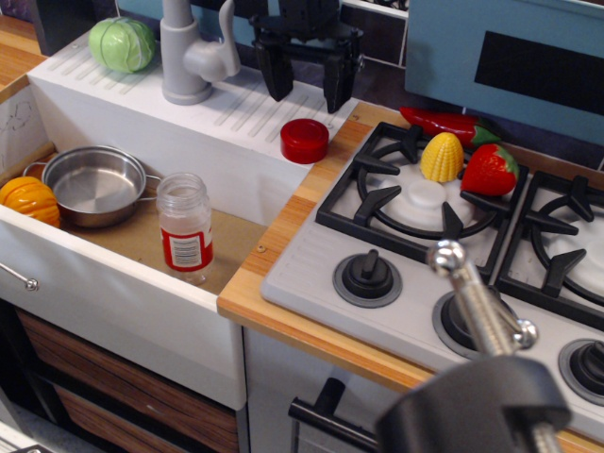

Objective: Put cap on container

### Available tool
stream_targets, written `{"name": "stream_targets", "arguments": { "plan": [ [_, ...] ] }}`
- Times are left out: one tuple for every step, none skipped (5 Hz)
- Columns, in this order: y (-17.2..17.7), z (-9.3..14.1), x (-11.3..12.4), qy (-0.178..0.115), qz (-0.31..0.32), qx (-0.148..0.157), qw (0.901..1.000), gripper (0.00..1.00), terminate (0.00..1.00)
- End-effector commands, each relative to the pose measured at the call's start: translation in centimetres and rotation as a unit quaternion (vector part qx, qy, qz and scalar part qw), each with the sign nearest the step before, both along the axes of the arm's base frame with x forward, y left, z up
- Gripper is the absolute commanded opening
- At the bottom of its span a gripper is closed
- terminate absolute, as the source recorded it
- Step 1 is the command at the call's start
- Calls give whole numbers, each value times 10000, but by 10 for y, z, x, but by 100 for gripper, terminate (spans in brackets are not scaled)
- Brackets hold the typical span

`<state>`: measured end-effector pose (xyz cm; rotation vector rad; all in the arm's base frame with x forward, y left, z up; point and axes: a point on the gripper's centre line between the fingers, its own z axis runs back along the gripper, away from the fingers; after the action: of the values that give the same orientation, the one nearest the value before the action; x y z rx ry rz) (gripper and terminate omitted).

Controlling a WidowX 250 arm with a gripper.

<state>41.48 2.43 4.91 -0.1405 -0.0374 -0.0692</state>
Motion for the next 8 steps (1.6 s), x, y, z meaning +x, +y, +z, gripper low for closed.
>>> {"name": "stream_targets", "arguments": {
  "plan": [
    [3, -4, 1, -525, -249, 357, 9977, 100, 0],
    [4, -15, 2, -654, -247, 439, 9966, 100, 0],
    [2, -21, 5, -750, -206, 483, 9958, 100, 0],
    [-2, -22, 6, -782, -112, 546, 9954, 100, 0],
    [-9, -26, 8, -860, 32, 640, 9942, 100, 0],
    [-9, -34, 7, -1031, 103, 718, 9920, 100, 0],
    [-13, -42, 9, -1159, 286, 866, 9891, 0, 0],
    [2, -7, 9, -869, 159, 803, 9929, 0, 0]
  ]
}}
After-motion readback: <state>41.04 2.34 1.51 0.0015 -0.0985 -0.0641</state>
